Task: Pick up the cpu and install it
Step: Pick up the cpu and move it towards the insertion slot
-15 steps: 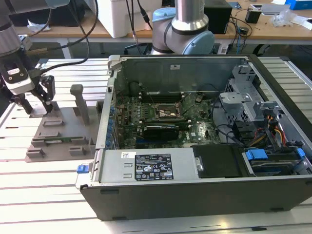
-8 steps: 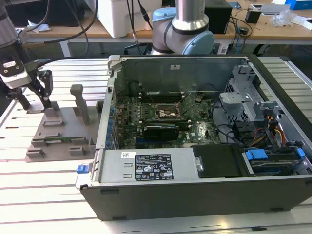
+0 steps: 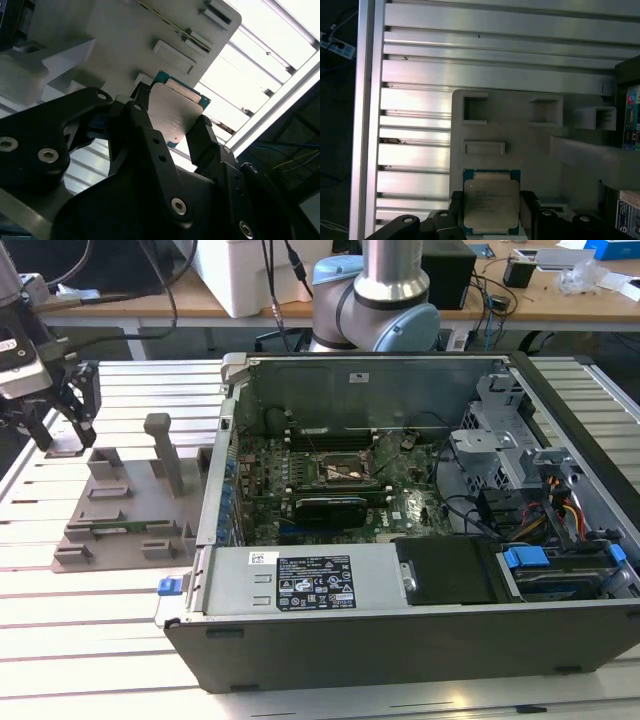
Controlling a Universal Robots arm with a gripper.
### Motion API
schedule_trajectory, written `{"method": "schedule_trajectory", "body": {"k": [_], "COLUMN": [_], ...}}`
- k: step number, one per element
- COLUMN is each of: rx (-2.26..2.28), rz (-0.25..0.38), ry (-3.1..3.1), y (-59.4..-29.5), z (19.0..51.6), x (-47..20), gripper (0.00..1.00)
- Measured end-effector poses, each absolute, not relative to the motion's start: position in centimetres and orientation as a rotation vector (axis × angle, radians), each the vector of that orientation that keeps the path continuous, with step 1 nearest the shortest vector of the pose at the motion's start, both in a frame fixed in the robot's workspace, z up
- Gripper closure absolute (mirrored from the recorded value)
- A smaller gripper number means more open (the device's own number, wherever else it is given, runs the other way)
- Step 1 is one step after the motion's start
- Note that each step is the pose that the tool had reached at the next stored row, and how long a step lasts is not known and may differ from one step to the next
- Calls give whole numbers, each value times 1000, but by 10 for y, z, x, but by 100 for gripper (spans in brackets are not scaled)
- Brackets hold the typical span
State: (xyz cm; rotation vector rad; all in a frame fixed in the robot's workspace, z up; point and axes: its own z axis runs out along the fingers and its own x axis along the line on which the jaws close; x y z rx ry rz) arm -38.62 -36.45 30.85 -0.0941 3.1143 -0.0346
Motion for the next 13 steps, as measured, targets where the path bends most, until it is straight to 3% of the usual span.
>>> {"method": "schedule_trajectory", "body": {"k": [13], "rx": [-94], "rz": [-35], "ry": [3114], "y": [-364], "z": [347], "x": [-386], "gripper": [46]}}
